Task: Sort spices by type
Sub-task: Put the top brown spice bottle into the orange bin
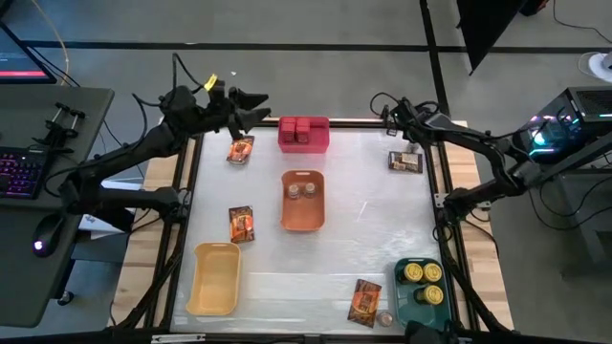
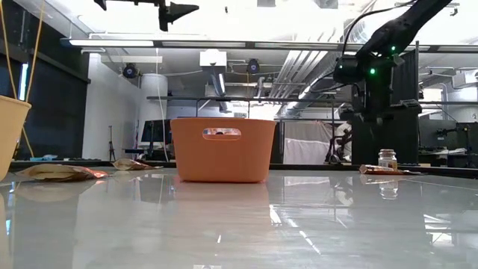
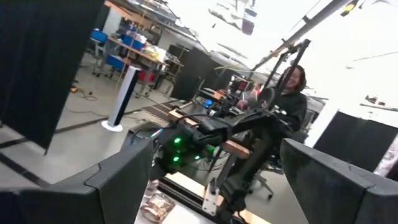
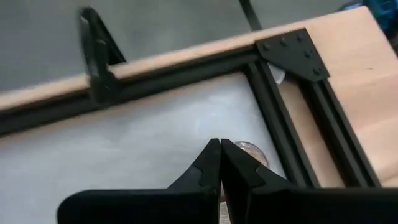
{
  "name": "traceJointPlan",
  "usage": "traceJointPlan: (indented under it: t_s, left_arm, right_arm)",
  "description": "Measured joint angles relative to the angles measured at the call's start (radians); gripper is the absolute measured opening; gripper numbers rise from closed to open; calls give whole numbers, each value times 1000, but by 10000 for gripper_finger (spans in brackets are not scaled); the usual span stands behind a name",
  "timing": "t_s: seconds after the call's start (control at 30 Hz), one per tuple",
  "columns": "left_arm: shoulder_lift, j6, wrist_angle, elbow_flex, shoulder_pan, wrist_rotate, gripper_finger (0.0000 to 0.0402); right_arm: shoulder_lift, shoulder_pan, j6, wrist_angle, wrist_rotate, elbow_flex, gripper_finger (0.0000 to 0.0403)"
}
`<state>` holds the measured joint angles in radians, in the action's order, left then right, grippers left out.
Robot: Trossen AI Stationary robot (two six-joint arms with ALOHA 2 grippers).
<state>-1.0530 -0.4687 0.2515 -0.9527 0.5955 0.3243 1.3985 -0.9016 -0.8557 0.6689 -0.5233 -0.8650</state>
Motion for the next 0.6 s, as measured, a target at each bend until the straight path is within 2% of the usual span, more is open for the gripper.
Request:
traceJointPlan:
  t_s: [0.13, 0.2, 0.33, 0.37, 0.53, 0.6]
  left_arm:
    - [7, -1, 30, 0, -2, 22, 337]
    - [9, 0, 78, 0, 2, 59, 337]
    - [16, 1, 169, -2, 31, 115, 337]
    - [18, 1, 176, -2, 40, 119, 337]
    - [24, 15, 165, -2, 100, 123, 337]
    - [23, 3, 163, -2, 123, 118, 337]
  right_arm:
    - [50, 15, -50, 91, -7, -23, 0]
    - [62, 42, -186, 160, -35, -32, 0]
    - [52, 116, -563, 310, -153, -32, 0]
    - [49, 124, -592, 313, -162, -32, 0]
    - [83, 114, -504, 180, -131, -32, 0]
    - [98, 104, -484, 180, -114, -32, 0]
